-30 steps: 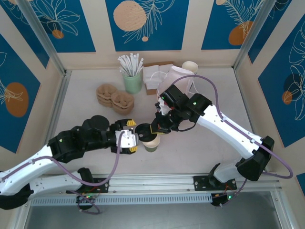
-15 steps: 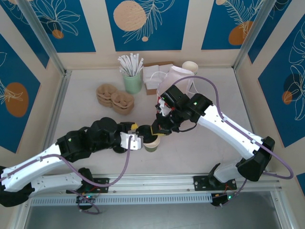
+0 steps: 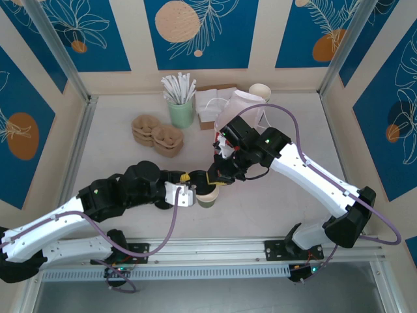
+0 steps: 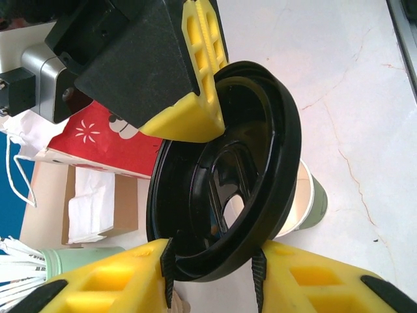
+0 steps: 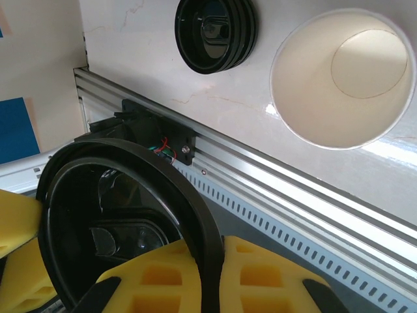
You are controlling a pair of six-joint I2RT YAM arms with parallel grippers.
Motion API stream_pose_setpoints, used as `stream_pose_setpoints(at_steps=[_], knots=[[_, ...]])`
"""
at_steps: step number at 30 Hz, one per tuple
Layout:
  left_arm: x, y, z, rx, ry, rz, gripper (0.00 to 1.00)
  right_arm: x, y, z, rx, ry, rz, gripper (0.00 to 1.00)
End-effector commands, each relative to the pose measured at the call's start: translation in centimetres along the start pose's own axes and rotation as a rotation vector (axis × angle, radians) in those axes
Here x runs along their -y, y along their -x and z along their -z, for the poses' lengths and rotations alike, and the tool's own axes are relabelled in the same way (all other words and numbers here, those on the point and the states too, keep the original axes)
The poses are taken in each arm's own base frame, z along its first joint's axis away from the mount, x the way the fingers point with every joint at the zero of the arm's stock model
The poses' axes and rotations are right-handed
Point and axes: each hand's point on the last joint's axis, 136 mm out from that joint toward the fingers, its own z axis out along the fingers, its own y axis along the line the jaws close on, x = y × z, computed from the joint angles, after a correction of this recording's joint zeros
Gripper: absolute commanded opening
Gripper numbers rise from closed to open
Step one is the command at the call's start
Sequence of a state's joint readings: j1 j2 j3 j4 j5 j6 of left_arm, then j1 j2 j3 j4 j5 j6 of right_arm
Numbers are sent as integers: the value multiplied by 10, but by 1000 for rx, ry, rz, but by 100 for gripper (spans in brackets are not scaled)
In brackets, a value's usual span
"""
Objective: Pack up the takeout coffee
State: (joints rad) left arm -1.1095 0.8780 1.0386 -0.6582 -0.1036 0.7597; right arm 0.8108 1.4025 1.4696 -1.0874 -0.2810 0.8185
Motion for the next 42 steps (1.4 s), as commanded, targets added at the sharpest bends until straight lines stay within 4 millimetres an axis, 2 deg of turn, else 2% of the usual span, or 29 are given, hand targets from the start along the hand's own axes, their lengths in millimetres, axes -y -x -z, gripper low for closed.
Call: stream_pose_setpoints(at_steps=[1,7,14,24,30,36,42], knots=[[0,14,0,65,-7,-12,36,-17,-12,3,-60,84,-2,0],[3,12,-2,52,-23,-31,26,-19,-13,5,-64,95,-4,0],[2,13,-8,55,-19,10,18,-21,-13,10,-47,110,2,8],[4,14,-17,65,-25,55,17,-24,-9,20,-20,186,-20,20],[6,17,-22,81,-29,80,17,-25,-10,20,-31,204,-25,21],[7,16,-25,80,-29,112,13,-22,-7,23,-13,199,-35,33],[8,10,-28,75,-18,199,9,-12,1,37,65,182,-51,45]])
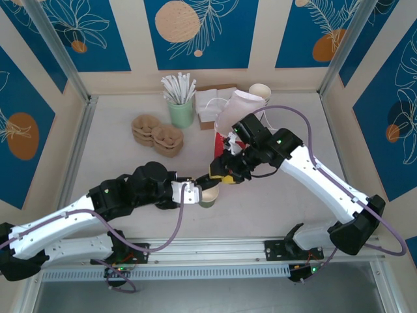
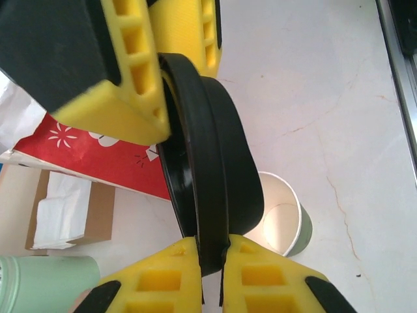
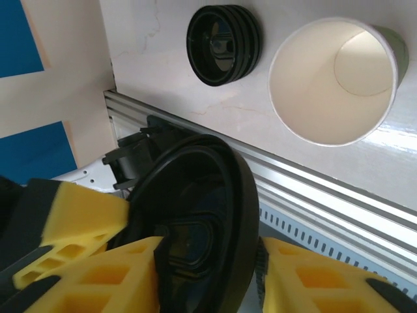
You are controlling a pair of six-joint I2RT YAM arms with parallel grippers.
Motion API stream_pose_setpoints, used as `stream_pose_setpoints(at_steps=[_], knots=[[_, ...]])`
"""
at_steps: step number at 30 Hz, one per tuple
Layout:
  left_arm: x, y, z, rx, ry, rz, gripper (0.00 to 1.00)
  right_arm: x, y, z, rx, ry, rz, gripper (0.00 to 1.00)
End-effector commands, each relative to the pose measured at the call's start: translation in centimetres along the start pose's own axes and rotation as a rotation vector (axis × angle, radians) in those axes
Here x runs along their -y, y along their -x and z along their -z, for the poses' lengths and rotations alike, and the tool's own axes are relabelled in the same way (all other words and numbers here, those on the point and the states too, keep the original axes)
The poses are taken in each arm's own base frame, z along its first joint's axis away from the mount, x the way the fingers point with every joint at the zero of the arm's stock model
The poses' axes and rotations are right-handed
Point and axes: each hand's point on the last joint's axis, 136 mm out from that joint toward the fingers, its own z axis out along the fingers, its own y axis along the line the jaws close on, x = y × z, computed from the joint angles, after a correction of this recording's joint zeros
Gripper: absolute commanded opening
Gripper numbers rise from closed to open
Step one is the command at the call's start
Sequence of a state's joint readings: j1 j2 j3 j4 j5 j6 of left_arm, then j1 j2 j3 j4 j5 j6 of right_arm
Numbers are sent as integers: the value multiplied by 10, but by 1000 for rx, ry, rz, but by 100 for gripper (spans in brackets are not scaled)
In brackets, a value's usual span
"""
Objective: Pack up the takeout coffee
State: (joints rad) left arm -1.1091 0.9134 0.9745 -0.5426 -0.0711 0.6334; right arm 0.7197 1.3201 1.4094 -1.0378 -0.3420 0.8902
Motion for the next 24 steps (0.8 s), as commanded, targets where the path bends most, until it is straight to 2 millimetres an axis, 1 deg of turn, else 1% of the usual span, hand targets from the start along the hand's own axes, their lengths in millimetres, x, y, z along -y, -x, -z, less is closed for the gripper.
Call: stream_pose_setpoints(at_steps=[1,5,8,13,15,17,22,24], knots=[[2,6,-6,41,-5,90,9,-16,-6,17,15,91,43,46],[0,2,-4,49,2,184,7,-4,0,31,93,59,31,52],[0,0,-1,57,-8,268,7,6,3,42,162,26,34,52],[-3,-8,2,21,-30,492,6,14,-2,57,255,39,56,52],[0,-10,5,15,-49,587,6,16,-6,60,285,64,64,52],[0,-11,8,12,-55,678,6,20,-10,62,309,77,61,52],[-2,-14,14,13,-66,933,4,34,-18,57,321,93,51,51],[1,-8,15,25,-126,1036,6,37,-22,55,326,108,58,51]])
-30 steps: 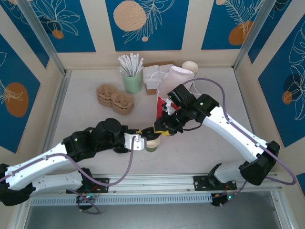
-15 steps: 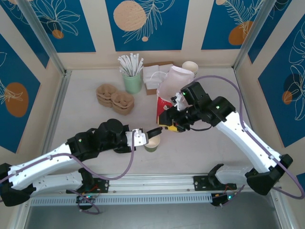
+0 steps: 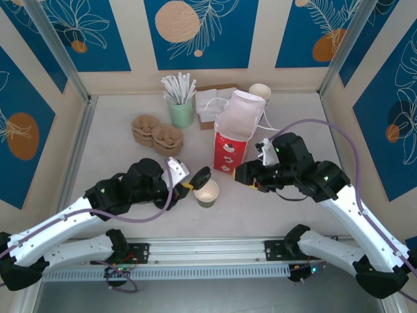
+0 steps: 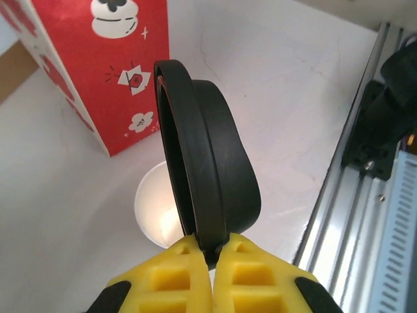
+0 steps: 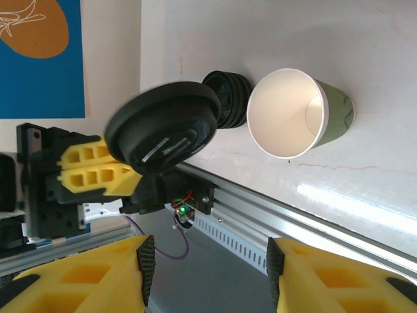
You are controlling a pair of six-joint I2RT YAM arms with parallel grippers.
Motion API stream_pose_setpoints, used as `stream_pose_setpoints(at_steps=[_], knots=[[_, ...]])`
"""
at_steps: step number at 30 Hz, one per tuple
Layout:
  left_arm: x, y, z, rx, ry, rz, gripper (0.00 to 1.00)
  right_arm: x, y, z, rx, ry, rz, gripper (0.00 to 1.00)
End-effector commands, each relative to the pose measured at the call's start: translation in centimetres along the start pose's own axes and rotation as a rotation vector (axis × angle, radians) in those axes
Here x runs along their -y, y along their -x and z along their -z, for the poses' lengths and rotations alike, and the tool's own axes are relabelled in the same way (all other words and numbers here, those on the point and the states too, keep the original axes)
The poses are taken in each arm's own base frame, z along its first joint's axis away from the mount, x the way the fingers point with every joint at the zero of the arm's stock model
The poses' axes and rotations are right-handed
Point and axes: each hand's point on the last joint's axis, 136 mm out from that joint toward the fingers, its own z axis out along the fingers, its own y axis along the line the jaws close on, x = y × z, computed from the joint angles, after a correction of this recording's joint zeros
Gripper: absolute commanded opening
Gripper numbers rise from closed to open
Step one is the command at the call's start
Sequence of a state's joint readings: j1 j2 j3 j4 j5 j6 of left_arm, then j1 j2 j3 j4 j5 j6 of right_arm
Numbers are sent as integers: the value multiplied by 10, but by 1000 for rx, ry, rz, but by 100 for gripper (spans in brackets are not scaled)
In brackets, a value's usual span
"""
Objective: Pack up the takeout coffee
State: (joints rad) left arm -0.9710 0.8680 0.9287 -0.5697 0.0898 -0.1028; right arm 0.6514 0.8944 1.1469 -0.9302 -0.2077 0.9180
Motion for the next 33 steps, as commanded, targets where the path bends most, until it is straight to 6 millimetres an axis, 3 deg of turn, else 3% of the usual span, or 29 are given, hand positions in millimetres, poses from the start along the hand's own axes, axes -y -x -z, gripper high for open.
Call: stream_pose_setpoints(at_steps=[1,8,15,27,33], knots=[[14,9,10,2,-102,277,7,3,-1,0,34,25,-6,51],[5,4,9,38,-152,534,7,14,2,-3,140,85,44,51],[2,-2,3,44,-257,740,6,24,3,-27,144,126,3,51],[-8,-26,-19,28,-323,891,5,59,-4,-61,146,95,-45,51],[-14,-32,-31,-4,-330,918,5,59,-4,-75,171,154,16,52]])
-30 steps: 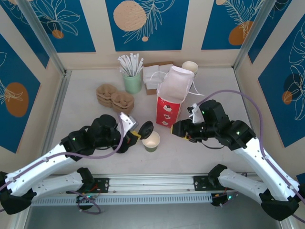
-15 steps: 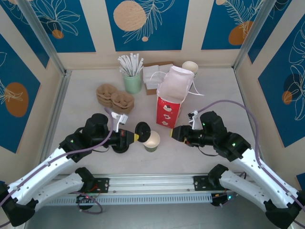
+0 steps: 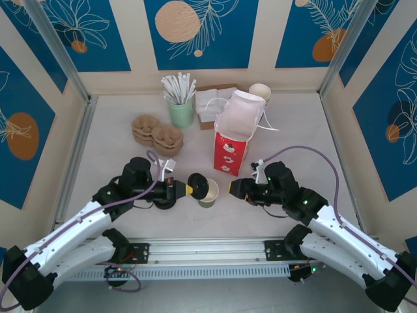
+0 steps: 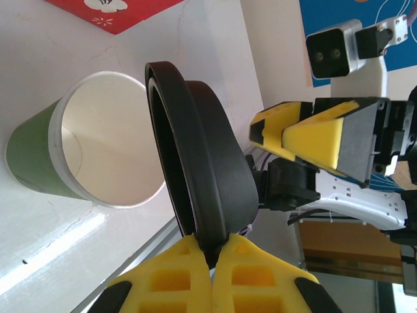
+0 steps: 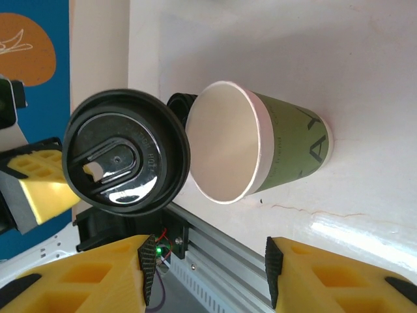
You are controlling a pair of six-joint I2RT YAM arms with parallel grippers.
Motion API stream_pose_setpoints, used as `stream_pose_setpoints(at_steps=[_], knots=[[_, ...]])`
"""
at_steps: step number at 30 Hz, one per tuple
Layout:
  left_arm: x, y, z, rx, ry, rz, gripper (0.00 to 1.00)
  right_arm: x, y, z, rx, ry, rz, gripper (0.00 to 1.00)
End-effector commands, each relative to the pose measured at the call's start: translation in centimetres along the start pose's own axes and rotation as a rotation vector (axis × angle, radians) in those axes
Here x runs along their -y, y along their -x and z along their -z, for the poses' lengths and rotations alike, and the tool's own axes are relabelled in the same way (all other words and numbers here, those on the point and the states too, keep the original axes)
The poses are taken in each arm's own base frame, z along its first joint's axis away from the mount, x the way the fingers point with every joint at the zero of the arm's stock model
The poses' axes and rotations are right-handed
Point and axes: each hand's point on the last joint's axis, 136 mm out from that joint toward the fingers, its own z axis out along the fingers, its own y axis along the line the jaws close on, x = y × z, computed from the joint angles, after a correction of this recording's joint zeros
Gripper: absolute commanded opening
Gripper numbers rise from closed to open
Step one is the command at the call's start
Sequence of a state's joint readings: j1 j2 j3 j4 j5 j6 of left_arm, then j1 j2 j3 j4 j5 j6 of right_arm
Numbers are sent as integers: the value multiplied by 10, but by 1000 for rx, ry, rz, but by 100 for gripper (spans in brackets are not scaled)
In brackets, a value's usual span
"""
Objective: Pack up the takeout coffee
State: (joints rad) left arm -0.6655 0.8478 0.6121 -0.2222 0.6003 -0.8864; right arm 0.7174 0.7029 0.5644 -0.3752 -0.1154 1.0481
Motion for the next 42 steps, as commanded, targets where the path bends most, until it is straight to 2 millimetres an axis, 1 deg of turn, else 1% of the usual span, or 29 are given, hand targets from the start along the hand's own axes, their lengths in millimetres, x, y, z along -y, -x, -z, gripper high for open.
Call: stream_pose_setpoints(at_steps=[1,5,11,14,23,25,27,28,29,32,35,42], knots=[[3,4,-3,-8,-46,13,5,-14,9,-3,64,85,49,52],[-4,6,-9,-3,-58,40,6,-16,11,-4,83,87,86,52],[-10,6,-14,-17,-50,51,5,-14,14,-5,95,71,71,55],[-11,5,-17,-29,-53,56,6,-11,14,-9,88,60,57,55],[-25,1,-25,-53,-33,90,5,-7,13,-26,36,27,13,53],[-28,0,-26,-53,-26,95,6,-8,14,-30,24,29,11,53],[-32,-1,-26,-50,-14,99,9,-9,14,-34,17,32,7,53],[-34,-1,-26,-47,-8,103,13,-9,14,-35,17,34,4,53],[-36,-2,-26,-46,-4,105,15,-9,15,-37,16,29,-2,53],[-41,-4,-26,-47,9,108,18,-6,17,-42,11,10,-26,55],[-43,-4,-27,-46,17,107,23,-11,18,-47,-2,10,-25,56],[-47,-4,-29,-58,30,103,28,-13,18,-56,-18,-8,-13,58]])
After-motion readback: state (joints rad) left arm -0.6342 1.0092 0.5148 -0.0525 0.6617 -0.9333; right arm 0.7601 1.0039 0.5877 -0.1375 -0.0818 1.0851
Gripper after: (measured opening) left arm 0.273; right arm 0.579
